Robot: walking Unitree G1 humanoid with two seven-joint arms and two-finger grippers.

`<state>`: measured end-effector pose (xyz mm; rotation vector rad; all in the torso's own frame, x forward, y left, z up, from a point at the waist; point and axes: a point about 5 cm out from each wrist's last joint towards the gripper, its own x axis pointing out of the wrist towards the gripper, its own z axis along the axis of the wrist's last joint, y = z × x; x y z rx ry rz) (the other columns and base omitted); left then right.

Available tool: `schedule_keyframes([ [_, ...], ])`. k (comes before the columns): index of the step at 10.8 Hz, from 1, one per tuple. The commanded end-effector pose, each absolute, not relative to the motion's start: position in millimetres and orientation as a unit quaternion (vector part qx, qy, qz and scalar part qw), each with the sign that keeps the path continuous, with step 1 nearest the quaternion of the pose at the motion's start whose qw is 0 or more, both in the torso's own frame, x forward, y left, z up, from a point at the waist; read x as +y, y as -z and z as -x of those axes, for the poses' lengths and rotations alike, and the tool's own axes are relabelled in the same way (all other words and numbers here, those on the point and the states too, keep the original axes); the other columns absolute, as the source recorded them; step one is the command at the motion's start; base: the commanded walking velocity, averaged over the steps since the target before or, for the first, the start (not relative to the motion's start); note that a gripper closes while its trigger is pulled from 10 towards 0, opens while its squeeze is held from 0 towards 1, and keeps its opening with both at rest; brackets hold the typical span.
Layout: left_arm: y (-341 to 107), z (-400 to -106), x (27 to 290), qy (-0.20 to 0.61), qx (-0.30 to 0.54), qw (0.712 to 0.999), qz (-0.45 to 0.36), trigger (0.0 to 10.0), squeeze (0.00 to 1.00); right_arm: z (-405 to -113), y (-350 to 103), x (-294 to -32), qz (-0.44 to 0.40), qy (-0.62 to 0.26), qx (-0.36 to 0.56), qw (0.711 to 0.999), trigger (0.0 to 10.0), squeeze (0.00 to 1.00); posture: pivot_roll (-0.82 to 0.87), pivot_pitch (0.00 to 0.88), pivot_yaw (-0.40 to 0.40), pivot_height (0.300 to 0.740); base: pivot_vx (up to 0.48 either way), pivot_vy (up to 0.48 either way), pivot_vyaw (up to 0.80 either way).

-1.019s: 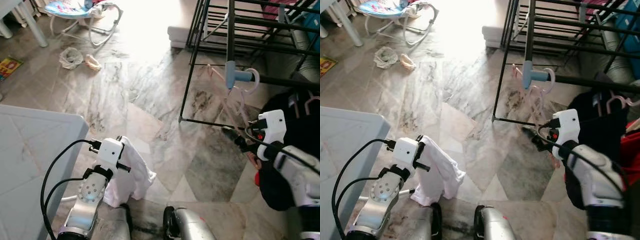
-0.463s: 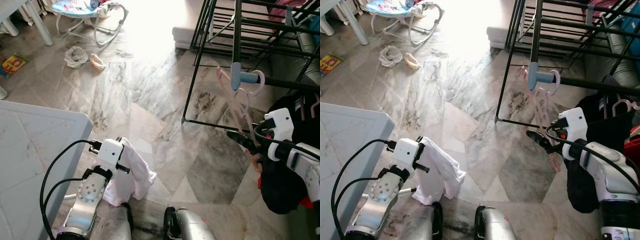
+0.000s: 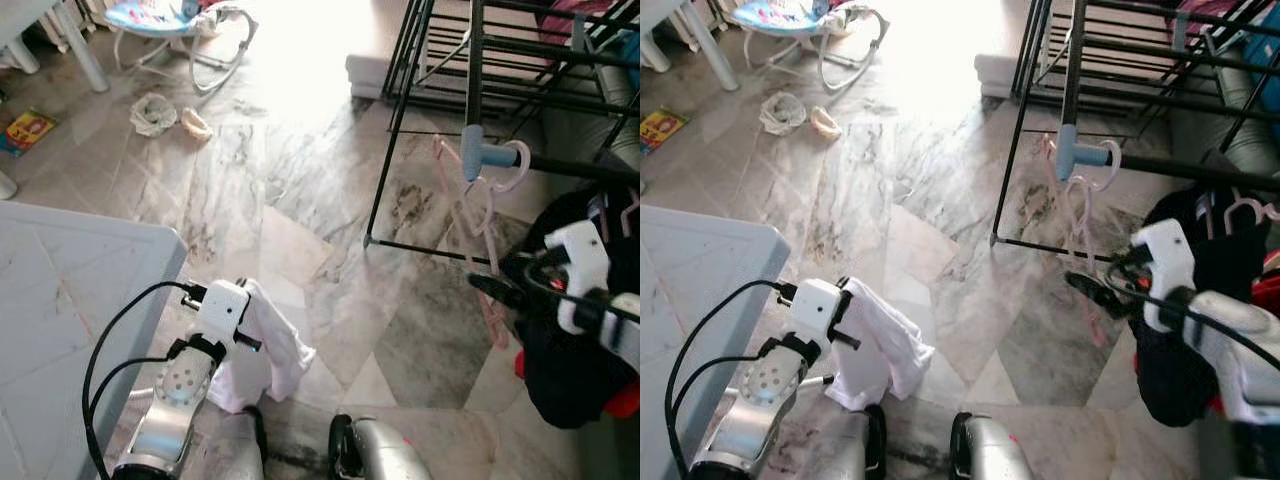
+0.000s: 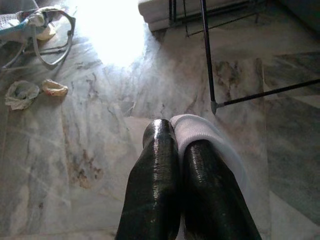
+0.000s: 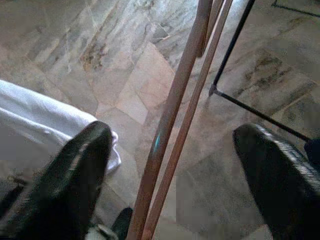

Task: Hang hanger

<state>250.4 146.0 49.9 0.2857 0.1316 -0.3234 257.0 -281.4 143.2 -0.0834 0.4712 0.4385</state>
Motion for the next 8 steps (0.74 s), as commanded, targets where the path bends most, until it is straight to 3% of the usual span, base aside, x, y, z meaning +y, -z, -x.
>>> schedule_keyframes([
  [1, -49, -250, 146, 0.168, 0.07, 0.972, -0.15, 10.0, 0.0, -253, -152, -286, 0.041, -0.212, 0.225, 0.95, 0.0, 0.0, -0.04, 0.191, -0.001, 0.74, 0.0, 0.0, 0.0],
  [8, -47, -254, 144, 0.176, 0.072, 0.969, -0.155, 10.0, 0.0, -248, -140, -285, 0.035, -0.169, 0.243, 0.955, 0.0, 0.0, -0.06, 0.186, 0.007, 0.74, 0.0, 0.0, 0.0],
])
